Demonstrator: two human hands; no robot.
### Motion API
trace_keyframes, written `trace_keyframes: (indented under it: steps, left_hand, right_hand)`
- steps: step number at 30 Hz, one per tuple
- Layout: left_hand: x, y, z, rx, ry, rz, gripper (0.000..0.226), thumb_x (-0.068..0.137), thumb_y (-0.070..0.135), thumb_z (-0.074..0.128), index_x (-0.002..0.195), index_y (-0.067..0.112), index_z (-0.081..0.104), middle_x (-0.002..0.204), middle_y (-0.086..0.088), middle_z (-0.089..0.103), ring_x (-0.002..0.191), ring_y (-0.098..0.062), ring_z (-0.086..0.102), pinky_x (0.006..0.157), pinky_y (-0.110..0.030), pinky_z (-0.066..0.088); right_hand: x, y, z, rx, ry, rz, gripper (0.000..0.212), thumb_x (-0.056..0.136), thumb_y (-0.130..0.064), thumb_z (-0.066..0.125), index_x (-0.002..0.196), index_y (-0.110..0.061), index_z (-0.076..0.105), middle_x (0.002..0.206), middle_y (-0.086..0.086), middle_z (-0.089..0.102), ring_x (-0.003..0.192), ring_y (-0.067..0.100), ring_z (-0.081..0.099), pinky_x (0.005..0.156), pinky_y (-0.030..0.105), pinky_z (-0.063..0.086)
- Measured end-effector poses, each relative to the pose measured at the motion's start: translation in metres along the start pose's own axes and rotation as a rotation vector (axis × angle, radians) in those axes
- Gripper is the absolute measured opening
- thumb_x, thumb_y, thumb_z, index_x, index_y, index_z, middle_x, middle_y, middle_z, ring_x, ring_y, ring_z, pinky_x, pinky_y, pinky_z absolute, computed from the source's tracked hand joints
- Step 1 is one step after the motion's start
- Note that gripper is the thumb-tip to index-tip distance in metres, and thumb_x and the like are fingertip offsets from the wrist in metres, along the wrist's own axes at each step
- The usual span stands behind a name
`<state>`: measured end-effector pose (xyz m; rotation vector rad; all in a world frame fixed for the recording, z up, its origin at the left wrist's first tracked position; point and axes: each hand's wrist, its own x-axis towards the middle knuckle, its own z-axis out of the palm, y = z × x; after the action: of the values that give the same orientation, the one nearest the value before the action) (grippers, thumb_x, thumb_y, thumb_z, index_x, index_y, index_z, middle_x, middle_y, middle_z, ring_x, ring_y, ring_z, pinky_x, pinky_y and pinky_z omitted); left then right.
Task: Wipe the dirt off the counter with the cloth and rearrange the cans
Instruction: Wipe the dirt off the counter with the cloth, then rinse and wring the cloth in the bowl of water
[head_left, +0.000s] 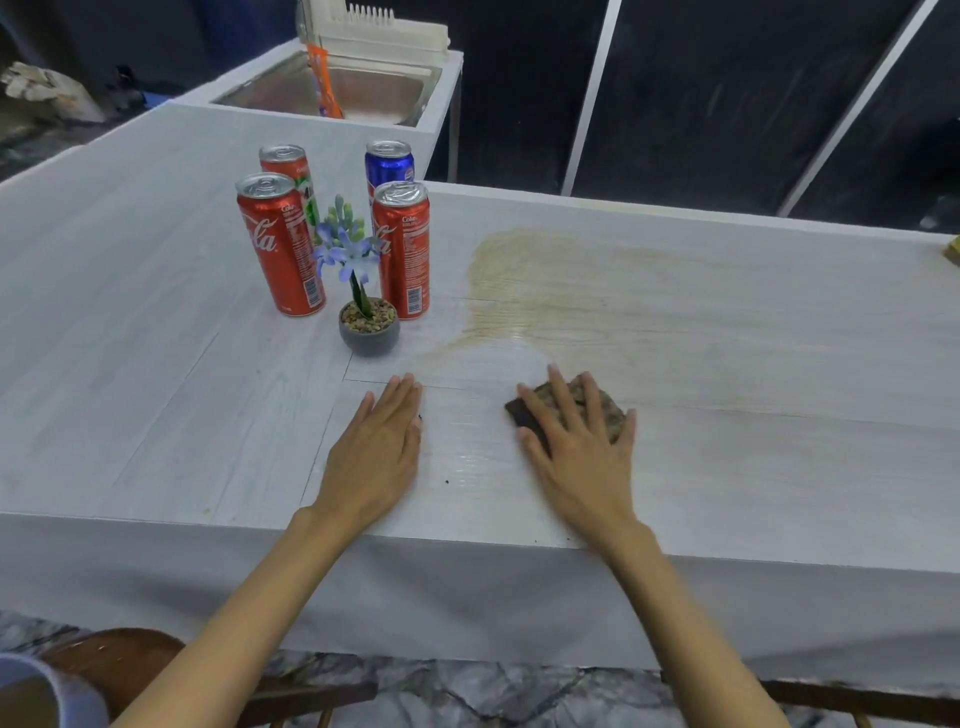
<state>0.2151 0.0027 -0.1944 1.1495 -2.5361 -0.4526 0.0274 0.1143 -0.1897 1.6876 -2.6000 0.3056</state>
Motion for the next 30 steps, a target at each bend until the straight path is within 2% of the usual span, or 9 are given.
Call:
trace_keyframes:
  steps: [4, 8, 11, 15, 18, 20, 23, 25, 30]
  left_hand:
    - [0.003, 0.01, 0.005, 0.004, -0.006, 0.021, 0.047, 0.1, 0.026, 0.019, 0.145, 0.015, 0.012, 0.156, 0.003, 0.011, 0.142, -0.003, 0.003, 0.114, -0.019, -0.004]
    - [0.007, 0.016, 0.007, 0.001, -0.01, 0.001, 0.047, 0.1, 0.026, 0.02, 0.145, 0.014, 0.015, 0.156, 0.003, 0.013, 0.143, -0.005, 0.005, 0.115, -0.02, -0.003]
    - [0.007, 0.021, 0.008, 0.002, 0.0, -0.009, 0.048, 0.1, 0.027, 0.02, 0.145, 0.013, 0.017, 0.156, 0.002, 0.014, 0.143, -0.006, 0.006, 0.115, -0.021, -0.002]
    - [0.003, 0.028, 0.01, 0.019, 0.016, -0.035, 0.048, 0.1, 0.027, 0.021, 0.145, 0.012, 0.019, 0.156, 0.0, 0.015, 0.144, -0.008, 0.007, 0.116, -0.023, 0.0]
    - [0.0, 0.032, 0.01, 0.027, 0.022, -0.05, 0.048, 0.1, 0.028, 0.022, 0.145, 0.012, 0.019, 0.156, 0.0, 0.015, 0.144, -0.009, 0.007, 0.116, -0.024, 0.0]
    - [-0.004, 0.035, 0.009, 0.009, 0.021, -0.067, 0.048, 0.1, 0.029, 0.023, 0.145, 0.012, 0.02, 0.156, 0.0, 0.015, 0.144, -0.009, 0.006, 0.117, -0.025, 0.0]
    - [-0.016, 0.034, 0.005, -0.01, 0.047, -0.097, 0.047, 0.1, 0.029, 0.024, 0.145, 0.014, 0.023, 0.156, 0.002, 0.017, 0.144, -0.008, 0.006, 0.117, -0.024, -0.002]
    - [-0.029, 0.029, -0.001, -0.035, 0.095, -0.138, 0.046, 0.1, 0.029, 0.025, 0.144, 0.016, 0.026, 0.155, 0.002, 0.019, 0.144, -0.006, 0.006, 0.116, -0.022, -0.002]
    - [-0.085, -0.002, -0.034, -0.092, 0.239, -0.322, 0.043, 0.099, 0.024, 0.027, 0.141, 0.016, 0.034, 0.154, 0.003, 0.022, 0.142, -0.004, 0.006, 0.114, -0.018, -0.004]
  right_hand:
    - [0.031, 0.024, -0.021, 0.077, -0.089, 0.144, 0.049, 0.095, -0.051, 0.027, 0.143, -0.045, 0.021, 0.158, -0.014, 0.001, 0.146, 0.019, -0.007, 0.112, 0.062, 0.004]
    - [0.01, -0.006, -0.014, 0.102, -0.12, -0.053, 0.05, 0.094, -0.053, 0.022, 0.143, -0.046, 0.014, 0.158, -0.014, -0.003, 0.146, 0.019, -0.009, 0.111, 0.059, -0.001]
    - [0.005, 0.003, -0.031, 0.325, -0.244, -0.105, 0.05, 0.096, -0.048, 0.018, 0.143, -0.049, 0.0, 0.157, -0.016, -0.007, 0.145, 0.014, -0.011, 0.113, 0.056, -0.006]
    - [0.019, 0.03, -0.054, 0.502, -0.182, 0.094, 0.062, 0.096, -0.028, 0.039, 0.149, -0.022, 0.008, 0.158, 0.004, 0.01, 0.145, 0.028, 0.01, 0.115, 0.044, 0.013]
    - [0.024, 0.029, -0.054, 0.423, -0.255, 0.167, 0.066, 0.089, -0.033, 0.056, 0.143, -0.007, 0.028, 0.142, 0.015, 0.041, 0.129, 0.031, 0.039, 0.102, 0.039, 0.036]
    - [0.03, 0.021, -0.056, 0.449, -0.318, 0.175, 0.056, 0.086, -0.031, 0.062, 0.129, -0.003, 0.042, 0.122, 0.015, 0.055, 0.1, 0.024, 0.055, 0.077, 0.031, 0.044]
    - [0.038, 0.007, -0.061, 0.516, -0.442, 0.145, 0.036, 0.079, -0.029, 0.068, 0.099, -0.001, 0.057, 0.086, 0.008, 0.055, 0.067, 0.016, 0.048, 0.053, 0.025, 0.035]
    - [0.039, -0.008, -0.06, 0.621, -0.403, 0.095, 0.027, 0.077, -0.03, 0.07, 0.088, -0.008, 0.057, 0.08, 0.004, 0.056, 0.073, 0.018, 0.052, 0.057, 0.025, 0.04]
    - [0.03, -0.082, -0.057, 0.943, -0.388, -0.137, 0.018, 0.08, -0.023, 0.063, 0.097, -0.02, 0.054, 0.09, -0.002, 0.06, 0.088, 0.019, 0.058, 0.074, 0.029, 0.049]
